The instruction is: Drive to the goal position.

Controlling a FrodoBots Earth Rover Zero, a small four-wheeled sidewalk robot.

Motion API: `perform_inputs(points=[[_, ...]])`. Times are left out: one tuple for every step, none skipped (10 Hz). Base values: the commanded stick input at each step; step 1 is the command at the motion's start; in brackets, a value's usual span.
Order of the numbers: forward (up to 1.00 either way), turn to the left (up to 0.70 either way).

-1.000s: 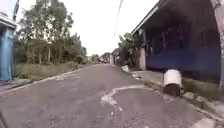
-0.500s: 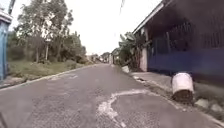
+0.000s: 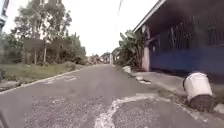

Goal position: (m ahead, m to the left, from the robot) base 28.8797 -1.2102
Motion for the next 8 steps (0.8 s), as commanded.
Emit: perform_inputs(points=[[0.7,0.0],[0.7,0.0],[0.7,0.0],[0.7,0.0],[0.7,0.0],[0.7,0.0],[0.7,0.0],[0.7,0.0]])
